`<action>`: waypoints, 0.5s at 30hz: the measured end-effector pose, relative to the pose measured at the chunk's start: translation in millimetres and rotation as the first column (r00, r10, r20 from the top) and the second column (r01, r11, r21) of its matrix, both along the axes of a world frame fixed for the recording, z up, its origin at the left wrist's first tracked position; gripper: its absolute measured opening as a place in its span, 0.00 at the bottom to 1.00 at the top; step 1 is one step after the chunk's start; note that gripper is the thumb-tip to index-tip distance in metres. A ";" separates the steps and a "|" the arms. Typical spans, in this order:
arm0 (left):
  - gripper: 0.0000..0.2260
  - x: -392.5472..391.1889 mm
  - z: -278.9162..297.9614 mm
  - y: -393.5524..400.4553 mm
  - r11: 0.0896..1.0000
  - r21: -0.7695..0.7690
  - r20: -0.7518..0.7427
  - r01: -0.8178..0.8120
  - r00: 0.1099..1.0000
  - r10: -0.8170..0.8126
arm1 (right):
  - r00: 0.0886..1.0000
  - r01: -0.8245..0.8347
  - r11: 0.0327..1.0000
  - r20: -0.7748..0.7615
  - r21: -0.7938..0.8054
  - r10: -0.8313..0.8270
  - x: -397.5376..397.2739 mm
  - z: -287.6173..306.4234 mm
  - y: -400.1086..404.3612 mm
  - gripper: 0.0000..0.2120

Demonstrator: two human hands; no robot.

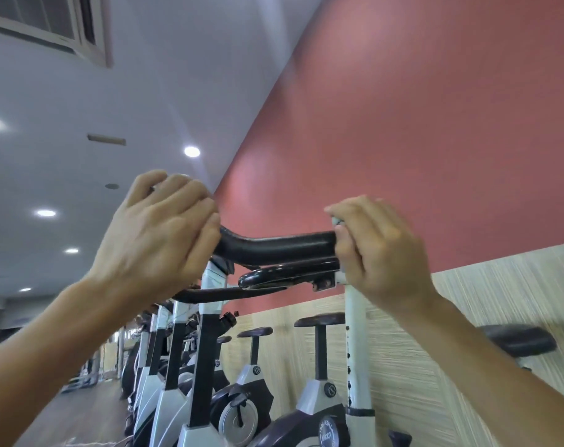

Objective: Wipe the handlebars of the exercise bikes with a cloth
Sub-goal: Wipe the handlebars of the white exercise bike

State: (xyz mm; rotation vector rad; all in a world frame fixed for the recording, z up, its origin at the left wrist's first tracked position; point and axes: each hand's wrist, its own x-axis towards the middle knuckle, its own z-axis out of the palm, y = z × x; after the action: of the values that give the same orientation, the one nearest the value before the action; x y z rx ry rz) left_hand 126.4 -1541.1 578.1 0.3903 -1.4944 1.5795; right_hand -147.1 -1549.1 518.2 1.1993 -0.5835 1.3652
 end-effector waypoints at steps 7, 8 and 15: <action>0.17 -7.9 6.9 -16.2 0.998 -0.047 -0.181 0.049 0.982 -0.057 | 0.994 0.046 0.975 0.089 0.216 -0.067 76.7 10.3 20.3 0.17; 0.18 -6.4 7.8 -14.8 0.998 -0.045 -0.165 0.049 0.985 -0.056 | 0.996 0.058 0.976 0.050 0.210 -0.070 94.5 11.0 20.0 0.16; 0.17 9.4 18.0 2.5 0.997 0.080 0.005 -0.014 1.000 0.014 | 1.000 0.013 0.996 -0.018 0.084 -0.012 46.9 6.1 7.9 0.16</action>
State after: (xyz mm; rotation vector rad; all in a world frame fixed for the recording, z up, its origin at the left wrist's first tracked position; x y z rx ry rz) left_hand 135.8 -1538.6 596.1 0.4436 -1.5653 1.5359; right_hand -100.3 -1541.3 524.4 1.2720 -0.6405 1.3297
